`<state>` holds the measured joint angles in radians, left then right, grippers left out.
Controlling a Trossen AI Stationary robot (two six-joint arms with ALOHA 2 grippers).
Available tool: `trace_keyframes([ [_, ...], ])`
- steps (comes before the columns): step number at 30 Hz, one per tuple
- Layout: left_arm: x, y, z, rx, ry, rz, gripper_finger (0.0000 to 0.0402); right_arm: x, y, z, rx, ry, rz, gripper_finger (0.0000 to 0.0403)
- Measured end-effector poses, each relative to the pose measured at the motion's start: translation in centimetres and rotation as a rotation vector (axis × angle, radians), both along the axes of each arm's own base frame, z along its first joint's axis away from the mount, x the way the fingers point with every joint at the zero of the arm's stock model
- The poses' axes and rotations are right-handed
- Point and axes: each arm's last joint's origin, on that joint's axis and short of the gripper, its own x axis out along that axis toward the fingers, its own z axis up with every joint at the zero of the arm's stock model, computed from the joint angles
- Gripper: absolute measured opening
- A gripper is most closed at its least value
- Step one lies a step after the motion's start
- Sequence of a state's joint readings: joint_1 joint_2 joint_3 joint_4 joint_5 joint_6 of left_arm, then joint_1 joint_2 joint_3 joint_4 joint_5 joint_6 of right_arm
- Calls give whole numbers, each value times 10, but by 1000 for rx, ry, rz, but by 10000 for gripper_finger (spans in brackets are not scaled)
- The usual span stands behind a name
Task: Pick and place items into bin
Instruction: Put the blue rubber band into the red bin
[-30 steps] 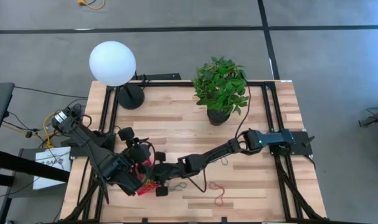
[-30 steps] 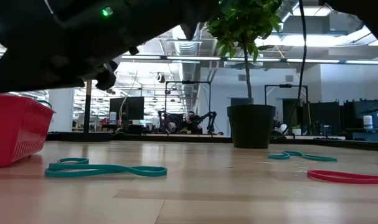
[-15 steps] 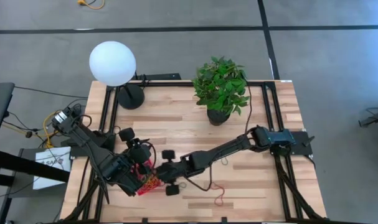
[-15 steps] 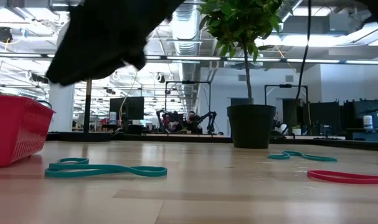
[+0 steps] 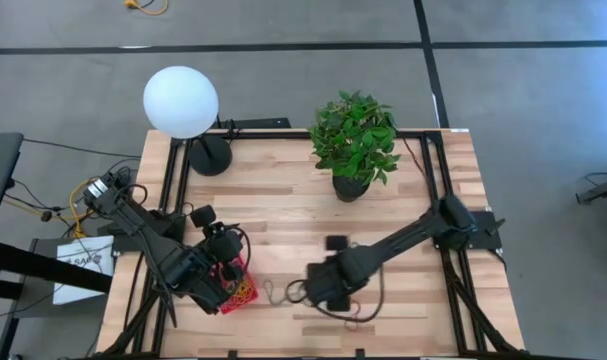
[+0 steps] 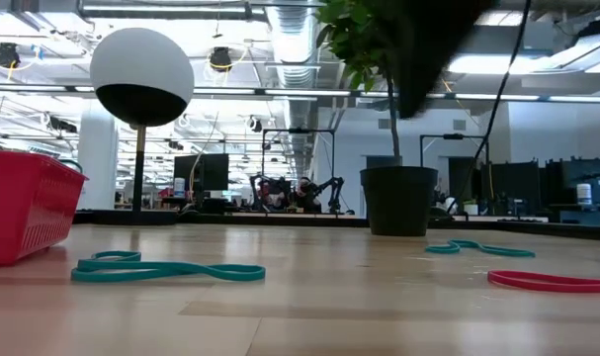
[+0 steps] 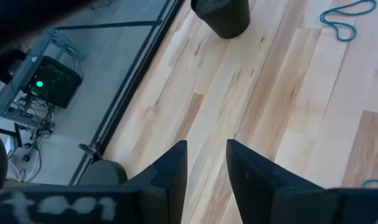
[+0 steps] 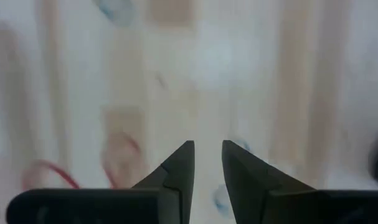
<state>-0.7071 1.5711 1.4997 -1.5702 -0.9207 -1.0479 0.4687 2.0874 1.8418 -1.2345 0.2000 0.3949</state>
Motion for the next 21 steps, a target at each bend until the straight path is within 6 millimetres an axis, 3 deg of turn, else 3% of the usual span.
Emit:
trace_keyframes([
  [5, -4, -1, -10, 11, 13, 6, 103, -49, -13, -1, -2, -13, -113, 76],
  [12, -10, -5, -47, -47, -2, 72, 103, -113, -43, -23, 145, -193, -312, 76],
  [16, -4, -10, -68, -155, -101, 108, 103, -130, -68, -48, 141, -241, -442, 76],
  [21, 6, -20, -91, -271, -167, 39, 103, -126, -91, -74, 150, -263, -572, 76],
])
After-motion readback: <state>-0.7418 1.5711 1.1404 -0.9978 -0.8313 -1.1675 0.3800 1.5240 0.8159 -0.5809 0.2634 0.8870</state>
